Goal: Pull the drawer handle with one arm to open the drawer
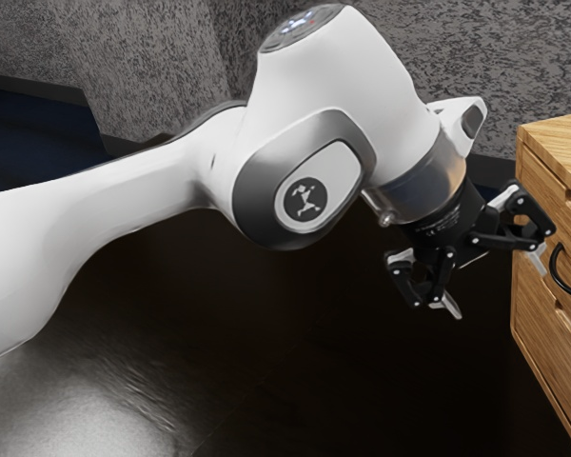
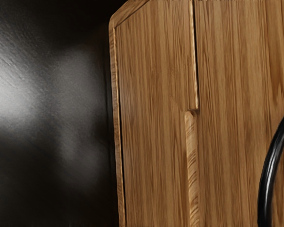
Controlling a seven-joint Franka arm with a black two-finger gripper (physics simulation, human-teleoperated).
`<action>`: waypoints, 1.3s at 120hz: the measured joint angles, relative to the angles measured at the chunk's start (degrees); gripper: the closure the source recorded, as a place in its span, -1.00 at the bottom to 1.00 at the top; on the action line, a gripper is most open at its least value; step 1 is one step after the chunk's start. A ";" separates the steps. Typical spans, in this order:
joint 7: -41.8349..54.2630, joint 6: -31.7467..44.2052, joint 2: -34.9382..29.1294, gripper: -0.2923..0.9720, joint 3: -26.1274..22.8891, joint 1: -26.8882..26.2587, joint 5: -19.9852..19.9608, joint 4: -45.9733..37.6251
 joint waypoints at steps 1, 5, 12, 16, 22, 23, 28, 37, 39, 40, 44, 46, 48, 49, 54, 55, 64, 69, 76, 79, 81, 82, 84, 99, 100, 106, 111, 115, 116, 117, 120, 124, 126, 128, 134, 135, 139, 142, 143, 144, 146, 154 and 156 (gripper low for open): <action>-0.02 0.08 0.04 -0.54 0.00 0.00 0.00 0.01; -0.11 0.41 0.23 -0.54 -0.03 0.02 0.00 0.02; -0.25 0.90 0.57 -0.54 -0.01 -0.06 0.02 0.18; -0.33 1.13 0.72 -0.54 -0.03 -0.07 0.04 0.28; -0.46 1.57 0.89 -0.54 0.00 -0.14 0.05 0.34; -0.48 1.65 0.92 -0.54 0.00 -0.15 0.05 0.35; -0.57 2.01 1.10 -0.54 0.00 -0.21 0.06 0.37; -0.73 2.52 1.81 -0.54 0.01 -0.32 0.10 0.94; -0.77 2.60 1.97 -0.54 0.01 -0.33 0.11 1.10; -0.78 2.65 2.06 -0.54 0.01 -0.34 0.11 1.18; -0.84 2.80 2.58 -0.54 0.01 -0.45 0.14 1.78; -0.87 2.86 2.82 -0.54 0.01 -0.53 0.16 2.01; -0.89 2.93 3.02 -0.54 0.01 -0.61 0.16 2.19; -0.91 2.95 3.11 -0.54 0.01 -0.64 0.16 2.26; -0.97 3.08 3.40 -0.54 0.01 -0.74 0.19 2.48; -0.98 3.11 3.44 -0.54 0.01 -0.75 0.19 2.51; -1.08 3.29 3.60 -0.54 0.01 -0.78 0.22 2.57; -1.13 3.40 3.62 -0.54 0.02 -0.79 0.24 2.54; -1.20 3.59 3.66 -0.54 0.01 -0.79 0.25 2.41; -1.23 3.66 3.67 -0.54 0.01 -0.79 0.25 2.35; -1.25 3.70 3.66 -0.54 0.01 -0.79 0.25 2.32; -1.26 3.72 3.66 -0.54 0.01 -0.79 0.25 2.31; -1.27 3.75 3.68 -0.54 0.01 -0.79 0.25 2.29; -1.38 4.23 4.11 -0.54 0.01 -1.00 0.27 2.09; -1.39 4.26 4.12 -0.54 0.01 -1.03 0.27 2.09; -1.43 4.41 4.15 -0.54 0.01 -1.14 0.27 2.04; -1.46 4.51 4.17 -0.54 0.01 -1.20 0.27 2.00; -1.48 4.58 4.18 -0.54 0.01 -1.22 0.27 1.98; -1.49 4.60 4.19 -0.54 0.01 -1.23 0.27 1.98; -1.50 4.61 4.19 -0.54 0.01 -1.23 0.27 1.98; -1.51 4.65 4.22 -0.54 0.01 -1.23 0.27 1.95; -1.54 4.70 4.26 -0.54 0.01 -1.20 0.27 1.69; -1.55 4.72 4.29 -0.54 0.01 -1.19 0.27 1.58; -1.56 4.74 4.30 -0.54 0.01 -1.17 0.27 1.49; -1.59 4.79 4.34 -0.54 0.01 -1.15 0.27 1.32; -1.59 4.80 4.34 -0.54 0.01 -1.15 0.27 1.30; -1.61 4.82 4.39 -0.54 0.01 -1.15 0.27 1.24; -1.63 4.84 4.46 -0.54 0.01 -1.15 0.27 1.22; -1.63 4.85 4.49 -0.54 0.01 -1.15 0.27 1.21; -1.63 4.85 4.51 -0.54 0.01 -1.15 0.27 1.21; -1.64 4.87 4.56 -0.54 0.01 -1.15 0.27 1.20; -1.67 4.91 4.66 -0.54 0.01 -1.14 0.27 1.18; -1.68 4.92 4.67 -0.54 0.01 -1.15 0.27 1.18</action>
